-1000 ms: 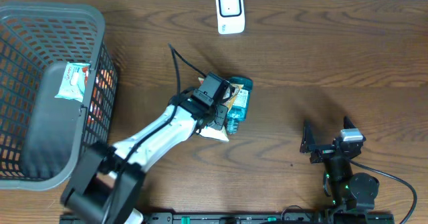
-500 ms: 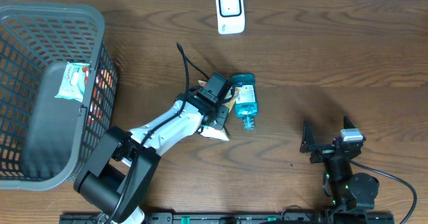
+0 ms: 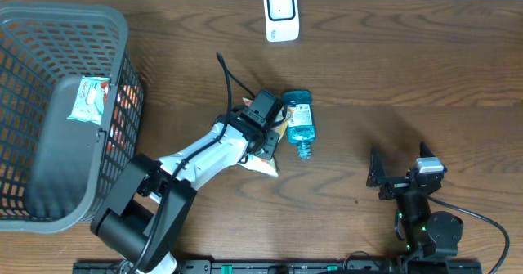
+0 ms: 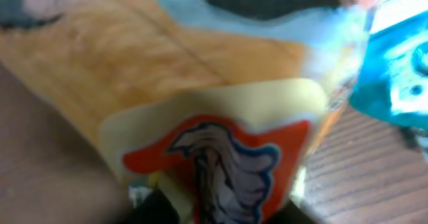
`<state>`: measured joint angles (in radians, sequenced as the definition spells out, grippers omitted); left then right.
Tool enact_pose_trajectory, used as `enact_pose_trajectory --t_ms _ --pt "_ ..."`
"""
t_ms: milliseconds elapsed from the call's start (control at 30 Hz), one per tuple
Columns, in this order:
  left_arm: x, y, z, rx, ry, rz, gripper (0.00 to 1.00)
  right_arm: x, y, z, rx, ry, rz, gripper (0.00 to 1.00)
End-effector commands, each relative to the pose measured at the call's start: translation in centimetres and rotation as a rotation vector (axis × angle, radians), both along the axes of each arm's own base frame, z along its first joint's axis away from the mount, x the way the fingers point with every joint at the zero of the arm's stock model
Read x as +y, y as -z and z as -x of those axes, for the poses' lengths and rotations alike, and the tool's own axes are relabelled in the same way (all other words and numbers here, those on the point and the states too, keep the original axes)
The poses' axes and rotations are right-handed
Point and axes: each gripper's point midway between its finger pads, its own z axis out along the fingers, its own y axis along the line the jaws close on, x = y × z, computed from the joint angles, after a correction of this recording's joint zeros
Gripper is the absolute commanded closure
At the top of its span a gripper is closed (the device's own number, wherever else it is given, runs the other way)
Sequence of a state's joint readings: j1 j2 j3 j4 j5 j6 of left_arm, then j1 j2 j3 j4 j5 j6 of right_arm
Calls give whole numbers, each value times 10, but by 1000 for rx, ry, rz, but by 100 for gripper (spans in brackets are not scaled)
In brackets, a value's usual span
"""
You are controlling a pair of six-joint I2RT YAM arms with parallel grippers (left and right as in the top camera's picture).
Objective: Scan the item barcode
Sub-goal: 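Lower the snack bag beside the bottle and open the left gripper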
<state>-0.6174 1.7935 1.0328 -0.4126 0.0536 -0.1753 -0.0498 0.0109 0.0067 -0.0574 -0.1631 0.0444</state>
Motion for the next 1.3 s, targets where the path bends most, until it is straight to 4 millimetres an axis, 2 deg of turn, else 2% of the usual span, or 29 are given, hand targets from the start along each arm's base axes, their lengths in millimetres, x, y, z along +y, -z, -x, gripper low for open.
enact_pose_trajectory --t_ms 0,67,100,267,433,733,967,1100,1267 --pt "4 2 6 19 12 -21 35 1 1 0 0 -3 8 1" --pt "6 -7 6 2 9 -18 21 1 1 0 0 -2 8 1" --pt "7 -13 6 -9 7 -20 20 1 1 0 0 -2 8 1" --pt "16 -48 1 -99 -13 -22 16 1 1 0 0 -3 8 1" --pt "33 -87 -2 -210 -37 -52 13 1 1 0 0 -2 8 1" --pt "53 -168 5 -416 -89 19 12 1 1 0 0 -2 8 1" --pt "86 -238 11 -645 -195 47 4 1 1 0 0 -2 8 1" --pt "108 -276 21 -769 -265 71 3 1 1 0 0 -2 8 1" --pt "127 -313 33 -883 -328 121 3 1 1 0 0 -3 8 1"
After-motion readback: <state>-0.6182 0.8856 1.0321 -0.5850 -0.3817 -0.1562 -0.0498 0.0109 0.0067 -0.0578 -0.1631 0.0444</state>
